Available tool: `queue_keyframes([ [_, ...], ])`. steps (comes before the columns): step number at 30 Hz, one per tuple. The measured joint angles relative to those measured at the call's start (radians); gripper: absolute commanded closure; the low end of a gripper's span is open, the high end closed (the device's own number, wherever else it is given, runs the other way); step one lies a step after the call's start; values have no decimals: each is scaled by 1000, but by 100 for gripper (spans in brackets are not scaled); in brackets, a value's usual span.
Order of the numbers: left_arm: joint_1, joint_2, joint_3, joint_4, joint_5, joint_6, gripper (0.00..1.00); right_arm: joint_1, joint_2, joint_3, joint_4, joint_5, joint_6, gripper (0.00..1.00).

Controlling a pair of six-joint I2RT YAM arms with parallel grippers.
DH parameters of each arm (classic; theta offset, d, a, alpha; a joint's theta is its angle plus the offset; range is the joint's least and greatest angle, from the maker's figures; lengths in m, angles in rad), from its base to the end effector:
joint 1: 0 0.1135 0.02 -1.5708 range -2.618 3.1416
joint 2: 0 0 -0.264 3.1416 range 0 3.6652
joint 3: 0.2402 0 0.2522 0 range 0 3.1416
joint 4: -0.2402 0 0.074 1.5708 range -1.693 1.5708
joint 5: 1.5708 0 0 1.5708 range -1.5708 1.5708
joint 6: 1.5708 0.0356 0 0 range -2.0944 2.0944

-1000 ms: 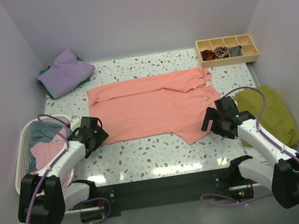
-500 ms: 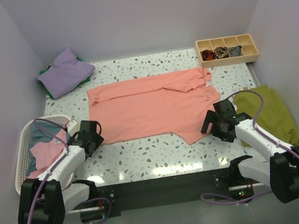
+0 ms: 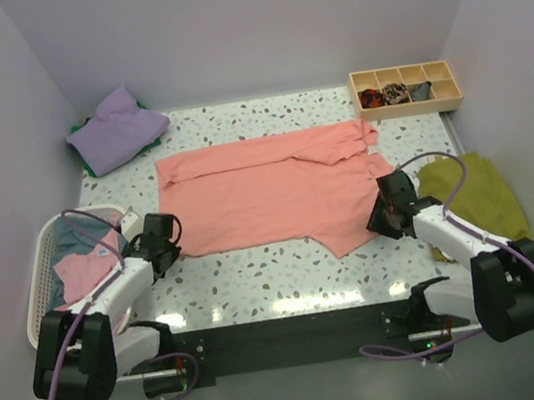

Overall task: Fold and stack the t-shirts
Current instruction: Grap the side of the flattened tshirt closest away from the robot with both arms

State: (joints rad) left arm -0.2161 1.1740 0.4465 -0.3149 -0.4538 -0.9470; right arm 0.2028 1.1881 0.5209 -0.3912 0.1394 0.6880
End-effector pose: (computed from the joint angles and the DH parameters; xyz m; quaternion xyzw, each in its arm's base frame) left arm 0.1931 -0.0264 0.1474 -0.3910 0.8575 0.0417 0.3319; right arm 0.2013 0.0363 0.1587 0.2490 0.9325 0.0481 0.2572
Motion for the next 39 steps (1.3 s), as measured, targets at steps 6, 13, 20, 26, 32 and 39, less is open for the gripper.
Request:
queue_keyframes([
  [6,0,0,-1,2,5,0,97,-1,24,0,28,-8,0,100],
  [13,0,-18,-3,-14,31,15,100,0,-90,-21,-35,-53,0,100],
  [20,0,-119,-3,-95,87,41,100,0,-347,-22,-189,-101,6,100],
  [26,0,-164,19,-173,84,54,100,0,-388,-14,-285,-104,9,100],
  [32,0,-164,75,-232,51,77,100,0,-360,51,-323,-76,5,100],
  [39,0,-133,115,-248,30,95,100,0,-301,127,-305,-29,-6,100],
])
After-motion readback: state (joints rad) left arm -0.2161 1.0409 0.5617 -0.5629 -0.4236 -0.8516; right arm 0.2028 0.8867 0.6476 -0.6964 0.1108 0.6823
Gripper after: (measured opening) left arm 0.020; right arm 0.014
